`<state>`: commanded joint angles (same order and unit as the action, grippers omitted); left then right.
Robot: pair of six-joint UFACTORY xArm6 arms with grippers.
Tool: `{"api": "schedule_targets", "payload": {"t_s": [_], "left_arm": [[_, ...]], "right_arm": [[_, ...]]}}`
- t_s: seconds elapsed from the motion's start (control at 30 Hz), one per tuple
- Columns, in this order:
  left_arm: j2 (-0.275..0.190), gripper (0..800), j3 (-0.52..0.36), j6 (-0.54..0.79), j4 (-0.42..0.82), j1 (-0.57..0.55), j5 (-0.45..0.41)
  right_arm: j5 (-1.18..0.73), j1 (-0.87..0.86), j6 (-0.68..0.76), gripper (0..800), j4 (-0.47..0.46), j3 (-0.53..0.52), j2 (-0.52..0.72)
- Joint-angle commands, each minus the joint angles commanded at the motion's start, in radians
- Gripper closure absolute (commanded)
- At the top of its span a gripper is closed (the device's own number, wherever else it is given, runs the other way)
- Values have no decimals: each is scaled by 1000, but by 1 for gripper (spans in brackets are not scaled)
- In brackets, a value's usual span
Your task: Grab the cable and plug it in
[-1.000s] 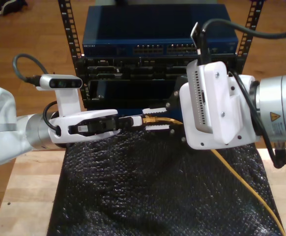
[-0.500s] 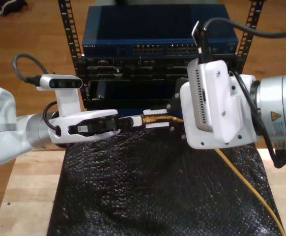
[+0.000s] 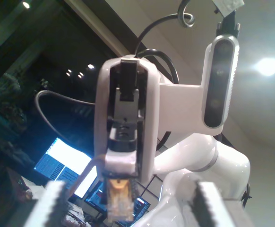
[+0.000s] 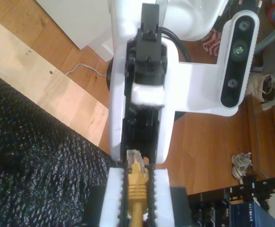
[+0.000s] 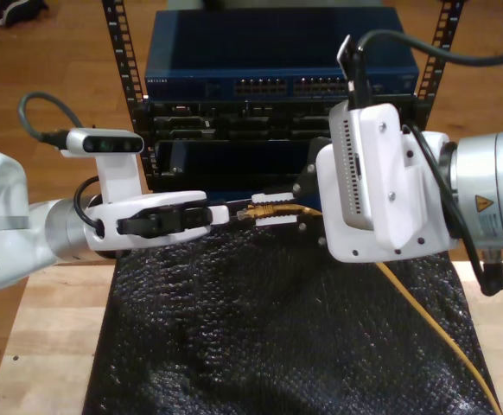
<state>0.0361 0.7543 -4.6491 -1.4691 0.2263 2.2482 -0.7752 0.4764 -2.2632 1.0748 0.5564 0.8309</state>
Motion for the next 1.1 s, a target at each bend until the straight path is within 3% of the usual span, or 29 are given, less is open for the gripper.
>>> {"api": "schedule_targets", "payload": {"t_s": [0.13,0.43,0.63,0.97,1.1], "left_arm": [[-2,10,17,-3,-2,25,-11],[-3,7,69,3,5,106,-147],[-5,6,144,5,80,149,-176],[-11,3,281,11,298,233,-256],[-37,3,295,101,399,236,-296]], "right_arm": [[0,-11,52,796,0,17,-8],[6,-118,186,798,-3,83,-115],[29,-135,302,799,-51,121,-215],[25,-203,597,799,-356,124,-298],[6,-203,720,799,-509,129,-315]]}}
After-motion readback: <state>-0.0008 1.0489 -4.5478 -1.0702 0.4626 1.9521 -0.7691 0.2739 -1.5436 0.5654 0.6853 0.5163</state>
